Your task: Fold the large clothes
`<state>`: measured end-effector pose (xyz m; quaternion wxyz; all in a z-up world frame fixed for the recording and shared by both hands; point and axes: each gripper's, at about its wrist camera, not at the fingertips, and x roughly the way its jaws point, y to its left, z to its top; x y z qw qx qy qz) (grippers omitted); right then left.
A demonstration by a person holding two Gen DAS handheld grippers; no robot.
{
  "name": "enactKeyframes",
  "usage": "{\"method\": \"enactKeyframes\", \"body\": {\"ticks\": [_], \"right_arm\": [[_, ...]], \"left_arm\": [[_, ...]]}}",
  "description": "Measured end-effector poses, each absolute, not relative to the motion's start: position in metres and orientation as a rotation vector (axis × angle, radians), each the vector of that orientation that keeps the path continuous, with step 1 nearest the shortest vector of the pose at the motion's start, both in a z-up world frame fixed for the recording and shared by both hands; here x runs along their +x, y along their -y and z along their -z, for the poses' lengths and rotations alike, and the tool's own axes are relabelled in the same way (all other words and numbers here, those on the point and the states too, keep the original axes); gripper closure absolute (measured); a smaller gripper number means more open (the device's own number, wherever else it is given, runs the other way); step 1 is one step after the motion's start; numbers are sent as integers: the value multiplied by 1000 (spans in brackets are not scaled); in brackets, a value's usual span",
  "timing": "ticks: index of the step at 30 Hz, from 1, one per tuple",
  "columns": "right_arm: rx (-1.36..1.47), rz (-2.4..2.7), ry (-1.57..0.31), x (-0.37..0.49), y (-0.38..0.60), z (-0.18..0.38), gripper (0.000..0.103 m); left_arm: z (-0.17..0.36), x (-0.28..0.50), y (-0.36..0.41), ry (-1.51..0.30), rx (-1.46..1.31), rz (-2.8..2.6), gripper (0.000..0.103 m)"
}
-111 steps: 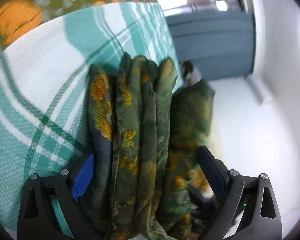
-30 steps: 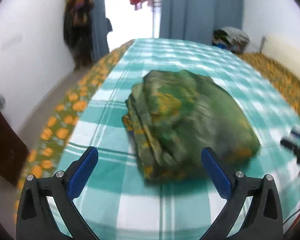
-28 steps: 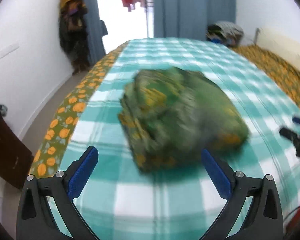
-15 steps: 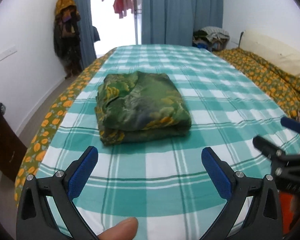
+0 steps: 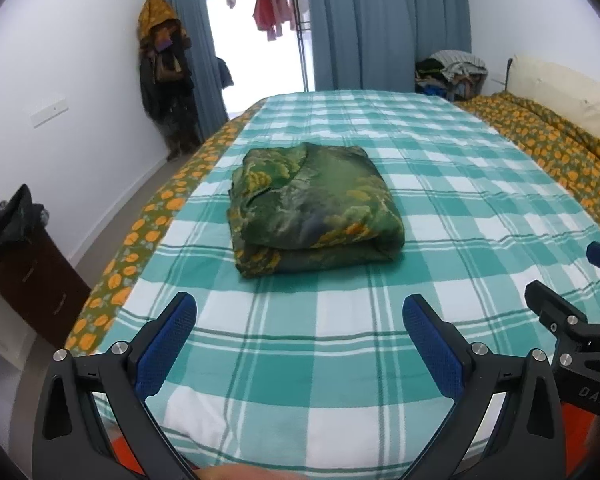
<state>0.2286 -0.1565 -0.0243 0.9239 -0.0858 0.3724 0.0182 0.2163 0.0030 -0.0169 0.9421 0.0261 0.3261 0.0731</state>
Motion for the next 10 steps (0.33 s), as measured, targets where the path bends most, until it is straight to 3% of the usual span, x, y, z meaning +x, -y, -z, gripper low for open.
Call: {"method": "enactKeyframes", "body": {"ticks": [10], "right_arm": [[-180,-65,-765,223,146,26,8]], "left_arm": [[18,212,-7,-672,35,-148,0]]}}
